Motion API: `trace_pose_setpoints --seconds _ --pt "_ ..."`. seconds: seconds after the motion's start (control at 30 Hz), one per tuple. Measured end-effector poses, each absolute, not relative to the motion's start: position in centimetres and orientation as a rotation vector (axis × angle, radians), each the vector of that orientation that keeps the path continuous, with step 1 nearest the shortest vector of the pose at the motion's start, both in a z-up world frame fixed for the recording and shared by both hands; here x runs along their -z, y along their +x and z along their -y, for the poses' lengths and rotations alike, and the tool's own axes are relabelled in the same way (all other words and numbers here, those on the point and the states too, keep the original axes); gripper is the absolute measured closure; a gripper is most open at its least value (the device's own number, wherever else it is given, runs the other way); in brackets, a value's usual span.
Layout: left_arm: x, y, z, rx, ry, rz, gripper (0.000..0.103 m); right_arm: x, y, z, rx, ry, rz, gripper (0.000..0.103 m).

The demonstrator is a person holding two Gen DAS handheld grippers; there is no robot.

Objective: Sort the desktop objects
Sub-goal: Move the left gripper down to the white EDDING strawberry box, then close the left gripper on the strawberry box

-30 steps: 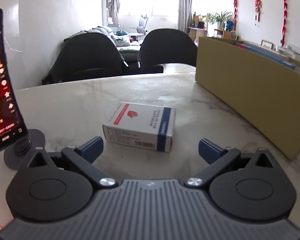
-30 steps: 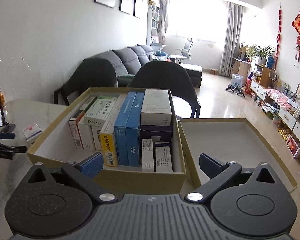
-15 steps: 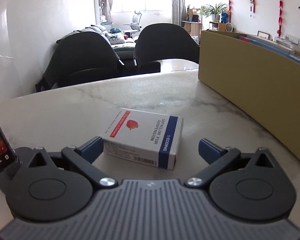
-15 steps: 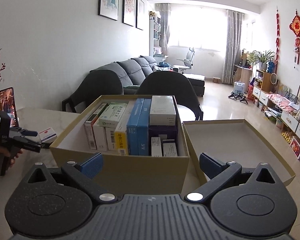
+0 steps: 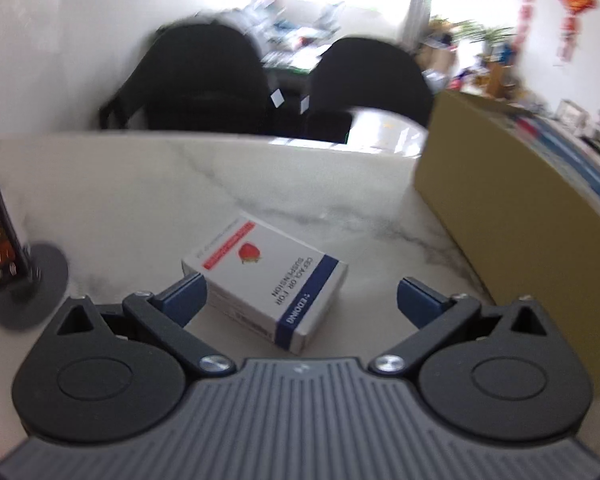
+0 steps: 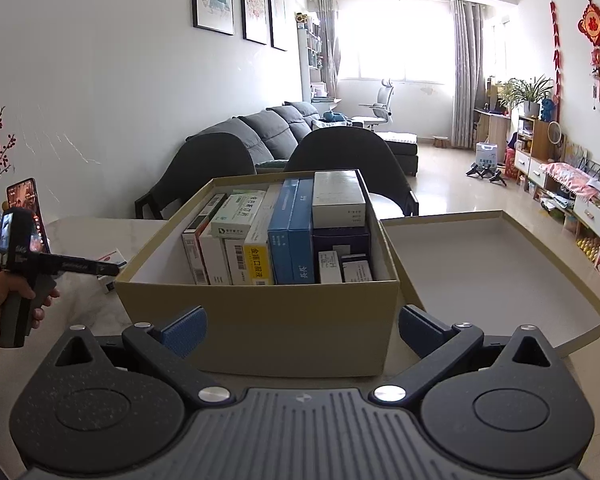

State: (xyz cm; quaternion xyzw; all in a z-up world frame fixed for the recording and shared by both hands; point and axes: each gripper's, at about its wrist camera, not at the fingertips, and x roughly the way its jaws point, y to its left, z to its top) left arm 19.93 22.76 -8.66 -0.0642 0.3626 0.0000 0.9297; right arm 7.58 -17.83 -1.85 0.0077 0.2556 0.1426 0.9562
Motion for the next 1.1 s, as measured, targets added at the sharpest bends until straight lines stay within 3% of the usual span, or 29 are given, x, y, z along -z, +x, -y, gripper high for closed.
trace_pose_setpoints --seconds 0.23,0.63,1.1 --pt "9.6 22.5 -21.4 -0.168 -0.174 -0.848 0.000 1.8 7.2 17.7 -0.301 0.029 -0.517 0.001" --pt "10.0 22.5 -20.6 -0.218 -0.106 -0.822 0.003 2.5 7.2 17.8 -0.316 0.059 -0.531 0.001" --pt "9.4 19.6 -21.8 -0.162 -0.082 -0.750 0.047 2.9 6.7 16.8 -0.351 0.085 -0.536 0.001"
